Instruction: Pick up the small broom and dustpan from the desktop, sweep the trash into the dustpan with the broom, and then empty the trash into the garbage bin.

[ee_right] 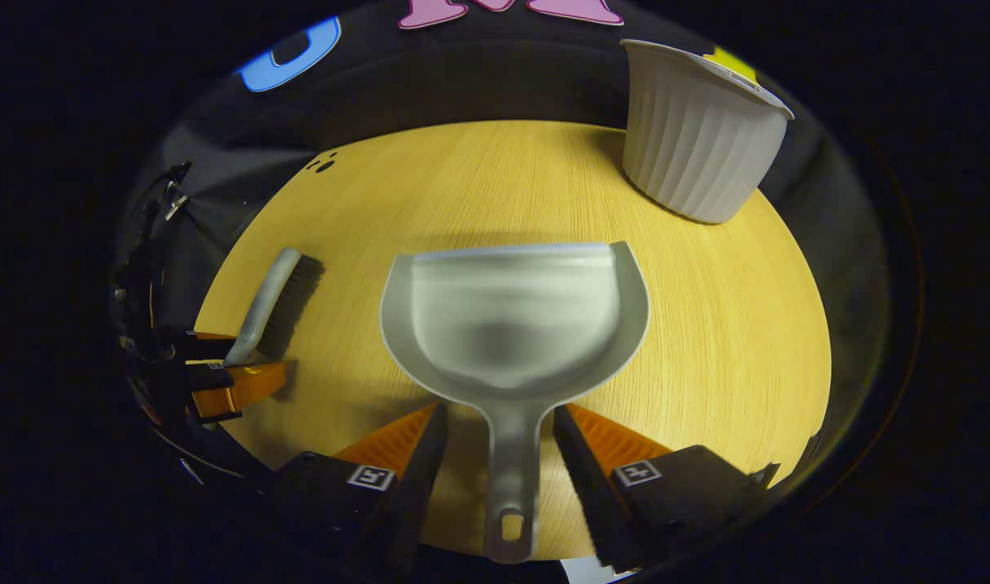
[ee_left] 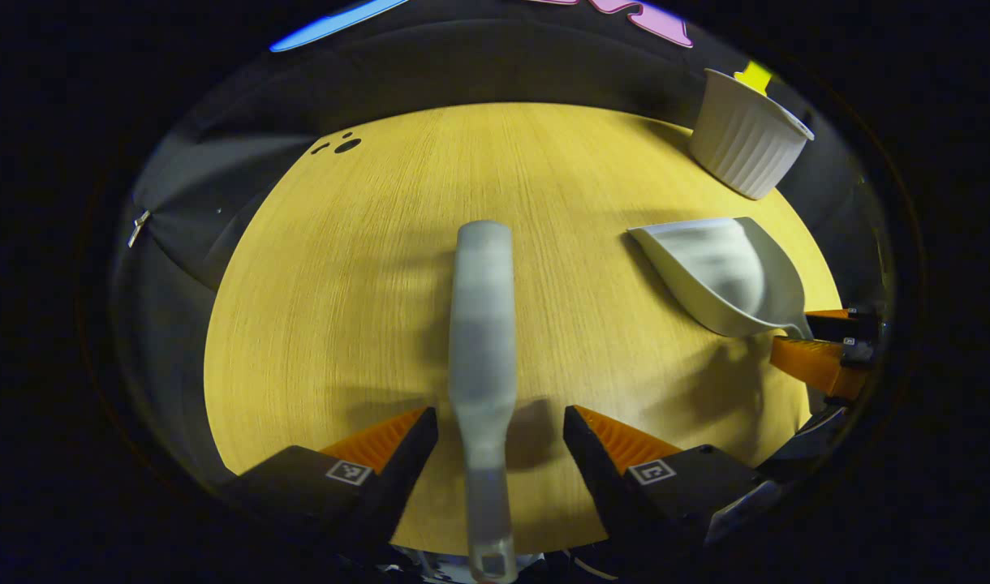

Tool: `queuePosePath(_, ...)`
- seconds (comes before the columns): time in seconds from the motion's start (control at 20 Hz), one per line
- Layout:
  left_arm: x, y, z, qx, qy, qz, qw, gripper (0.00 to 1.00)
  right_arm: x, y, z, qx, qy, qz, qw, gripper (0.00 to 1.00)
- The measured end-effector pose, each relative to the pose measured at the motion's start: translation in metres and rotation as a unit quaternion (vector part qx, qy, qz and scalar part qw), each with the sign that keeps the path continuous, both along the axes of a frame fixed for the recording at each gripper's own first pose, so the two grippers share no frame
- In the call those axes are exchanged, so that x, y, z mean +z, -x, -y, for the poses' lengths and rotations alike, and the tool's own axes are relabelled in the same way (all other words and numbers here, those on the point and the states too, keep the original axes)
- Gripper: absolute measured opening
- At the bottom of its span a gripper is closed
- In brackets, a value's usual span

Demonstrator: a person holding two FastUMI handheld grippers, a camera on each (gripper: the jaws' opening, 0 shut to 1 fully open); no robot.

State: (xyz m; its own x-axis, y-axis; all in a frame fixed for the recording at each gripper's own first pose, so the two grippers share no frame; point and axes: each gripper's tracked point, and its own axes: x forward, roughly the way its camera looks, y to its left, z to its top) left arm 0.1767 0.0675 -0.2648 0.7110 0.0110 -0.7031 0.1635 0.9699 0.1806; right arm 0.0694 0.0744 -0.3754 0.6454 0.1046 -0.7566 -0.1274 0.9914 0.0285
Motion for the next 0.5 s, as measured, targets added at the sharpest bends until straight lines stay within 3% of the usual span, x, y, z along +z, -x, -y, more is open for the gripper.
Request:
queuePosePath(0.05, 0.007, 0.005, 0.000, -0.003, -0.001, 0.013, 1.000, 0.95, 0.007, 0.004, -0.003, -0.001, -0.003, 0.008, 1.000, 0.99)
queuePosePath(0.25, 0.069, 0.031, 0.006, -0.019, 0.011, 0.117, 0.993, 0.95, 0.053, 0.013, 0.009, -0.013, 0.028, 0.077, 0.997, 1.00)
queuePosePath(0.5, 0.170, 0.090, 0.004, -0.043, 0.000, 0.287, 0.957, 0.96, 0.159, 0.023, 0.026, -0.042, 0.033, 0.220, 0.974, 1.00)
